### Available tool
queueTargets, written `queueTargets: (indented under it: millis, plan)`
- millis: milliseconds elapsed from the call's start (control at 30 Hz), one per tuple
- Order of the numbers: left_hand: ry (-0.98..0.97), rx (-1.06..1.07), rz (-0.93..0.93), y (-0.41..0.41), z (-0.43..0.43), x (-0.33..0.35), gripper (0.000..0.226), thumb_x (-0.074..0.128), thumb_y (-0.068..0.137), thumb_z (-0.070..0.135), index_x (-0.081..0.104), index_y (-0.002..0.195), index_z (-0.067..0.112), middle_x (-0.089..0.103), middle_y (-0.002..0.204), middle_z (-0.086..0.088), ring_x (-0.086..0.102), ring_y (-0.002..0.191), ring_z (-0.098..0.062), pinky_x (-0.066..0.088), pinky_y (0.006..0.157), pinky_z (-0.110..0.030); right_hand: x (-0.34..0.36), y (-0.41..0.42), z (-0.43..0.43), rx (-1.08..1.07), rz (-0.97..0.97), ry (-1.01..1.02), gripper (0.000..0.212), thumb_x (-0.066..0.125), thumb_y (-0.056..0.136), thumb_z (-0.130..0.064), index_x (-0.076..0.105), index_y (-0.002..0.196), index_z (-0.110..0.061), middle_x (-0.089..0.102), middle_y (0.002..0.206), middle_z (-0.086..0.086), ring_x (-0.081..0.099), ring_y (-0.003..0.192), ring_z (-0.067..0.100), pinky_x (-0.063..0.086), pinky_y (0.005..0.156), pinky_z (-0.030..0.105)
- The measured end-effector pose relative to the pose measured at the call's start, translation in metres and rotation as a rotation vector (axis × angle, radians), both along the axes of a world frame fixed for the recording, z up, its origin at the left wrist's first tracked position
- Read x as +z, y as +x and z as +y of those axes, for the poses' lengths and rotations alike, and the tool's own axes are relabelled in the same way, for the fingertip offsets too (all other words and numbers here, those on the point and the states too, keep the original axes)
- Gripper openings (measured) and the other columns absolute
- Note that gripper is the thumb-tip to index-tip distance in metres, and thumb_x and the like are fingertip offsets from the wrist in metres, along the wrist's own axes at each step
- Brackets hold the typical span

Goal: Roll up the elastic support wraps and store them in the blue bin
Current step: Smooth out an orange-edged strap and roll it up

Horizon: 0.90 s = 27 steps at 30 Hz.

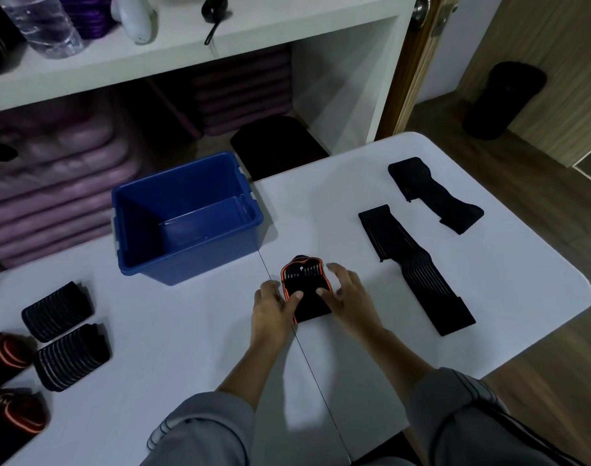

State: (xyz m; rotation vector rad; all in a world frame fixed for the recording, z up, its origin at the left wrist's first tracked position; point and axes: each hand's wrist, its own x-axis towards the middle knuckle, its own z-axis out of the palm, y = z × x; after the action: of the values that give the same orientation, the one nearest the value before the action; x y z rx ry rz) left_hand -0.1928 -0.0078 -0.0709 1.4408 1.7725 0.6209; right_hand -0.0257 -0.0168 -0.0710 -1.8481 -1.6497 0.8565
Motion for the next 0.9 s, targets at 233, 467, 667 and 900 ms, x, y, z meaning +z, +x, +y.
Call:
queueTargets:
  millis: [233, 467, 667, 900]
  plan:
    - [-0.102, -0.152, 0.015, 0.005, 0.0, -0.006, 0.043, 0.041, 0.097, 0.03, 0.038, 0.138, 0.015, 0.036, 0.127, -0.009, 0.034, 0.124, -0.025, 0.033, 0.1, -0.031, -0.009, -0.001, 0.004, 0.155, 0.052, -0.061, 0.08, 0.031, 0.078, -0.057, 0.037, 0.139, -0.004, 0.056, 0.125, 0.018, 0.049, 0.103, 0.02, 0.036, 0.091, 0.031]
    - [-0.163, -0.071, -0.098, -0.004, -0.004, 0.0, 0.044, 0.046, 0.088, 0.035, 0.048, 0.128, 0.015, 0.057, 0.117, -0.011, 0.047, 0.115, -0.031, 0.04, 0.1, -0.046, -0.004, -0.017, -0.005, 0.069, 0.141, -0.127, 0.057, 0.05, 0.088, -0.025, 0.033, 0.14, -0.007, 0.041, 0.13, 0.015, 0.046, 0.12, 0.028, 0.039, 0.095, 0.028]
    - [-0.139, 0.073, -0.256, -0.04, -0.04, 0.012, 0.028, 0.053, 0.093, 0.022, 0.05, 0.121, 0.016, 0.061, 0.101, -0.003, 0.058, 0.093, -0.015, 0.05, 0.076, -0.018, 0.004, -0.048, -0.022, 0.13, 0.154, -0.036, 0.093, 0.035, 0.073, -0.078, 0.044, 0.134, -0.009, 0.052, 0.124, 0.012, 0.049, 0.113, 0.023, 0.044, 0.096, 0.039]
    - [-0.054, 0.453, -0.461, -0.12, -0.101, 0.025, 0.013, 0.057, 0.091, 0.013, 0.057, 0.104, 0.012, 0.063, 0.092, -0.004, 0.058, 0.082, -0.015, 0.047, 0.062, -0.013, 0.006, -0.138, -0.05, 0.342, 0.206, -0.048, 0.054, 0.047, 0.08, -0.049, 0.044, 0.131, -0.031, 0.054, 0.125, -0.002, 0.052, 0.115, 0.016, 0.045, 0.098, 0.041]
